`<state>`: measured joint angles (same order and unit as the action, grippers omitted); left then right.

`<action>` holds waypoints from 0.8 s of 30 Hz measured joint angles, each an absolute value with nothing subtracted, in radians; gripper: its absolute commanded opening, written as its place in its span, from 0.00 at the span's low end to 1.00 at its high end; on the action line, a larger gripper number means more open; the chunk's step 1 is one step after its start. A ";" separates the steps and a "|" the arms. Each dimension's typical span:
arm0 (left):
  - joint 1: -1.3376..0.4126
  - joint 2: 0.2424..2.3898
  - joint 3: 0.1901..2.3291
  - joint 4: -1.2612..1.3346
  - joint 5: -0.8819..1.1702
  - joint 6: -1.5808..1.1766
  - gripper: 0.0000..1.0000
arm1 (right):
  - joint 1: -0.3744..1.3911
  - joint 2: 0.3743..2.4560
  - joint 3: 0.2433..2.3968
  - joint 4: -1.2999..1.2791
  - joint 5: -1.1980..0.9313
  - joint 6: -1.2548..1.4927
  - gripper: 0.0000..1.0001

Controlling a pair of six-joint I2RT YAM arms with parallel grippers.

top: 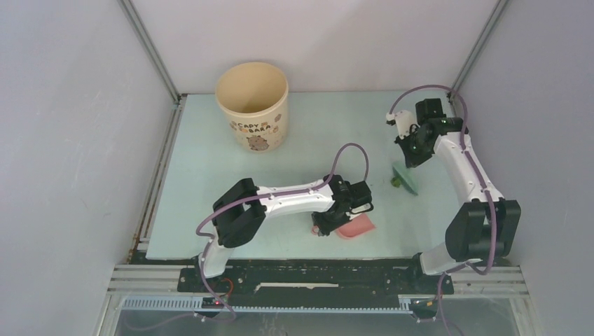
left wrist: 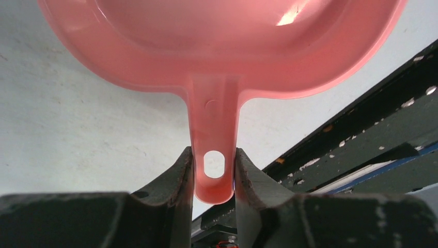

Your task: Sweep away the paper scraps from the table

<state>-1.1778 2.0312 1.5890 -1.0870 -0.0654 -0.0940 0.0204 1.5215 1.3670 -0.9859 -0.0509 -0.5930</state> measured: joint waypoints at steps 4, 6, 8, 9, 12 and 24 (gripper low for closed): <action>-1.178 2.083 1.655 -1.091 -0.064 -0.086 0.01 | 0.096 1.477 1.344 -1.050 -0.166 -0.552 0.00; -1.178 2.114 1.695 -1.091 -0.064 -0.085 0.01 | 0.132 1.467 1.343 -1.079 -0.204 -0.537 0.00; -1.178 2.137 1.725 -1.091 -0.065 -0.085 0.01 | 0.168 1.456 1.343 -1.105 -0.237 -0.523 0.00; -1.178 2.143 1.734 -1.090 -0.065 -0.086 0.01 | 0.187 1.448 1.343 -1.125 -0.259 -0.514 0.00; -1.177 2.145 1.737 -1.084 -0.067 -0.086 0.01 | 0.215 1.436 1.362 -1.201 -0.321 -0.498 0.00; -1.176 2.083 1.609 -0.967 -0.097 -0.108 0.35 | 0.044 1.540 1.770 -1.266 -0.128 -0.596 0.00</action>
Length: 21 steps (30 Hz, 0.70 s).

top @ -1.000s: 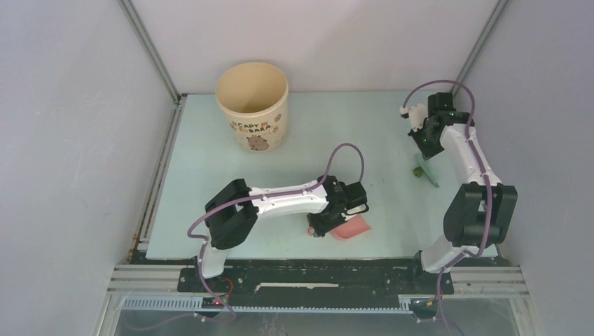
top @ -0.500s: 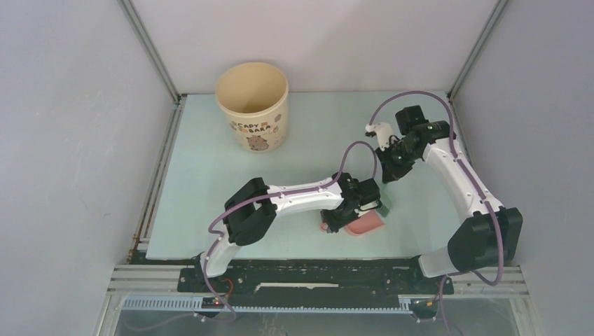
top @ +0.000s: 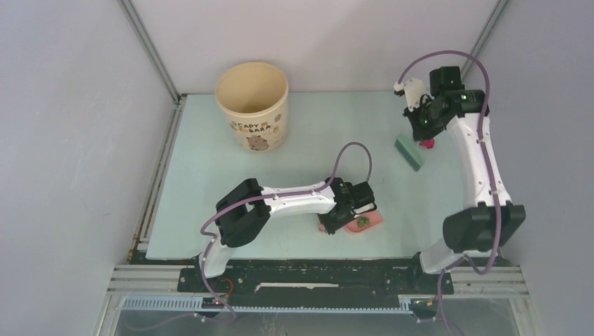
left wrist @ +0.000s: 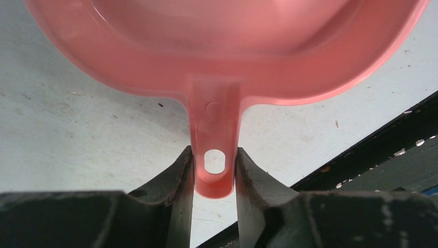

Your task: Sweep away the paper scraps from the table

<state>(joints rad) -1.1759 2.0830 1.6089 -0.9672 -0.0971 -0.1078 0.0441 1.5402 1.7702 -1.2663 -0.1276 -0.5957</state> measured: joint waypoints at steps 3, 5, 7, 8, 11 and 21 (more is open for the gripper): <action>-1.175 2.045 1.554 -0.918 -0.111 -0.117 0.39 | -0.001 1.646 1.835 -1.188 -0.036 -0.651 0.00; -1.176 2.008 1.500 -0.862 -0.111 -0.120 0.40 | -0.038 1.747 1.892 -1.139 0.004 -0.682 0.00; -1.176 1.938 1.399 -0.772 -0.111 -0.119 0.40 | -0.073 1.871 1.989 -1.122 0.025 -0.699 0.00; -1.176 1.902 1.356 -0.745 -0.111 -0.118 0.41 | -0.090 1.942 2.061 -1.127 0.031 -0.705 0.00; -1.178 1.790 1.239 -0.665 -0.115 -0.112 0.41 | -0.122 2.125 2.287 -1.127 0.051 -0.725 0.00; -1.180 1.703 1.092 -0.423 -0.120 -0.096 0.39 | -0.146 2.213 2.297 -0.966 0.123 -0.860 0.00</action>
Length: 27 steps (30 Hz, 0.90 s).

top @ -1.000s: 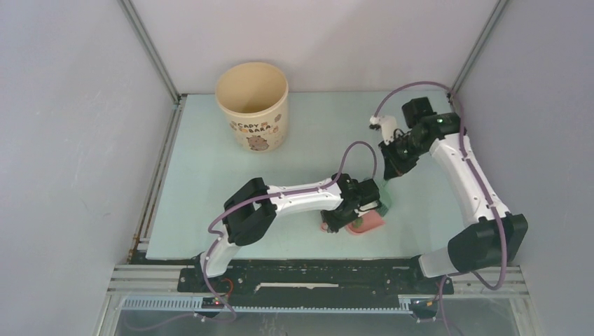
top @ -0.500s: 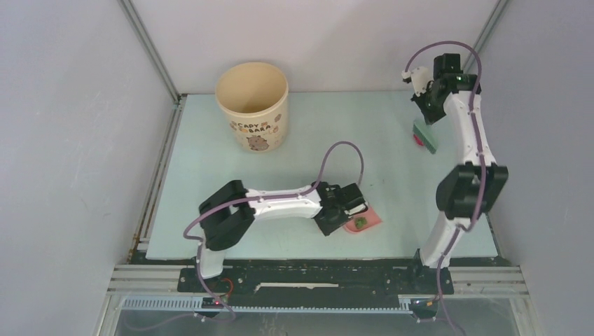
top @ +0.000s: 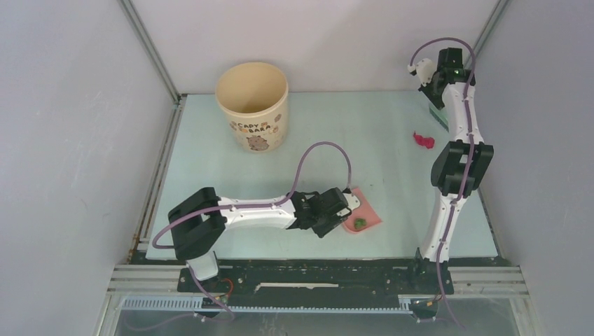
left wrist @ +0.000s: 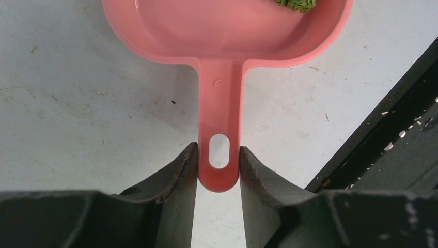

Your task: Sweep away the paper scraps from the table

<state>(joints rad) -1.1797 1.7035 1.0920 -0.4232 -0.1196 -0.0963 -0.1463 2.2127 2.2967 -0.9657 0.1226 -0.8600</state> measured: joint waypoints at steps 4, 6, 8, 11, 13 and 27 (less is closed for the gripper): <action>-1.180 1.717 1.089 -0.390 -0.121 -0.090 0.35 | -0.150 2.222 2.269 -0.955 0.120 -0.874 0.00; -1.180 1.726 1.089 -0.378 -0.121 -0.086 0.28 | -0.152 2.222 2.229 -0.945 0.106 -0.877 0.00; -1.180 1.732 1.089 -0.374 -0.122 -0.084 0.23 | -0.155 2.222 2.183 -0.942 0.087 -0.878 0.00; -1.181 1.732 1.093 -0.378 -0.131 -0.080 0.15 | -0.151 2.202 2.105 -0.949 0.046 -0.886 0.00; -1.182 1.733 1.116 -0.409 -0.143 -0.082 0.09 | -0.148 2.167 2.044 -0.936 0.027 -0.890 0.00; -1.182 1.851 1.365 -0.737 -0.093 -0.152 0.01 | -0.035 1.718 1.497 -0.926 -0.142 -0.769 0.00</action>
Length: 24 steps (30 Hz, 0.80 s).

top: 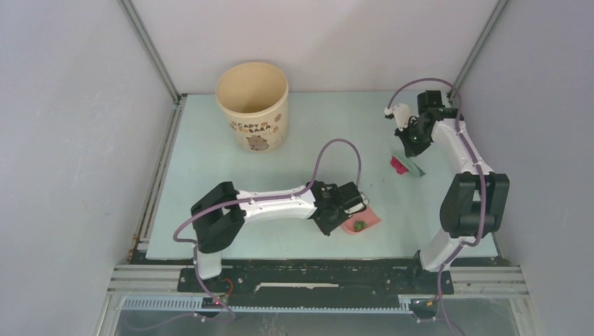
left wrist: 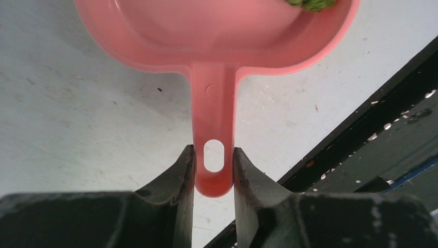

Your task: Sweep away the paper scraps from the table

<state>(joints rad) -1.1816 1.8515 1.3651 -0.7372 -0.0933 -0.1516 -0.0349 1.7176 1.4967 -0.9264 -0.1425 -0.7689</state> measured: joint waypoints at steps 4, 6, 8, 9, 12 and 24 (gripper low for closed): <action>-1.182 1.901 1.385 -0.781 -0.077 -0.160 0.01 | 0.018 1.673 1.422 -0.918 -0.166 -0.710 0.00; -1.182 1.910 1.397 -0.794 -0.076 -0.164 0.01 | 0.049 1.650 1.403 -0.925 -0.173 -0.676 0.00; -1.179 1.911 1.404 -0.797 -0.076 -0.167 0.01 | 0.080 1.623 1.396 -0.946 -0.192 -0.640 0.00; -1.176 1.911 1.405 -0.796 -0.075 -0.168 0.01 | 0.094 1.607 1.394 -0.962 -0.205 -0.626 0.00; -1.166 1.911 1.405 -0.795 -0.073 -0.168 0.01 | 0.131 1.541 1.396 -1.030 -0.256 -0.590 0.00; -1.147 1.907 1.402 -0.804 -0.076 -0.176 0.01 | 0.143 1.485 1.503 -1.170 -0.135 -0.542 0.00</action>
